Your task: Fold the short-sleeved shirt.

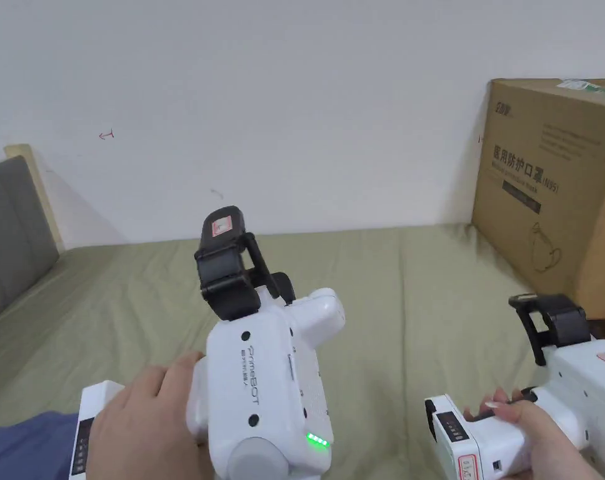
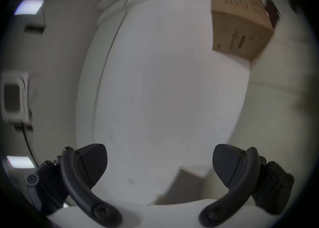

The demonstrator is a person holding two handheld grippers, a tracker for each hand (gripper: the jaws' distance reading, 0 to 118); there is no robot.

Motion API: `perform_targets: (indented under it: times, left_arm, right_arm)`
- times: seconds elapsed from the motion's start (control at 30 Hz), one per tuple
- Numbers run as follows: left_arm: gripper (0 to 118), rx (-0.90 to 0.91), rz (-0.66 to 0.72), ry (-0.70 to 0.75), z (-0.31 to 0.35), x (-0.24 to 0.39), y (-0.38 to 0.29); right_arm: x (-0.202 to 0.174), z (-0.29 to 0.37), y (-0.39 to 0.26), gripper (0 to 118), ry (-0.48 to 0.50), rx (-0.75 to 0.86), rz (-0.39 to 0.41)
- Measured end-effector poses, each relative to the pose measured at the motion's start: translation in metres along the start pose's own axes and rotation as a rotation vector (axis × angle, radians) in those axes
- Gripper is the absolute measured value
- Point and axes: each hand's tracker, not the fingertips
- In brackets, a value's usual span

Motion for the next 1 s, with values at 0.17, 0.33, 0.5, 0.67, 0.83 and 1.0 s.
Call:
perform_targets:
  times: [0.17,0.33,0.5,0.67,0.83,1.0]
  left_arm:
    - [118,-0.209,0.759,-0.189,-0.029,-0.057,-0.015]
    - [118,-0.201,1.089,-0.224,-0.031,-0.069,-0.039]
    - [118,-0.222,1.128,-0.213,-0.029,-0.067,-0.047]
    - [118,-0.227,1.108,-0.236,-0.029,-0.064,-0.049]
    - [118,-0.257,1.085,-0.277,-0.030,-0.060,-0.046]
    - [118,-0.285,1.133,-0.319,-0.032,-0.060,-0.049]
  right_arm:
    - [-0.080,0.028,-0.024,118,0.163,0.186,0.808]
    - [-0.113,0.047,-0.086,118,0.202,0.454,1.577]
    - [-0.105,0.039,-0.095,118,0.163,0.376,1.513]
    - [-0.095,0.036,-0.093,118,0.143,0.377,1.537]
    - [-0.094,0.040,-0.091,118,0.155,0.371,1.478]
    - [-0.096,0.032,-0.086,118,0.097,0.304,1.446]
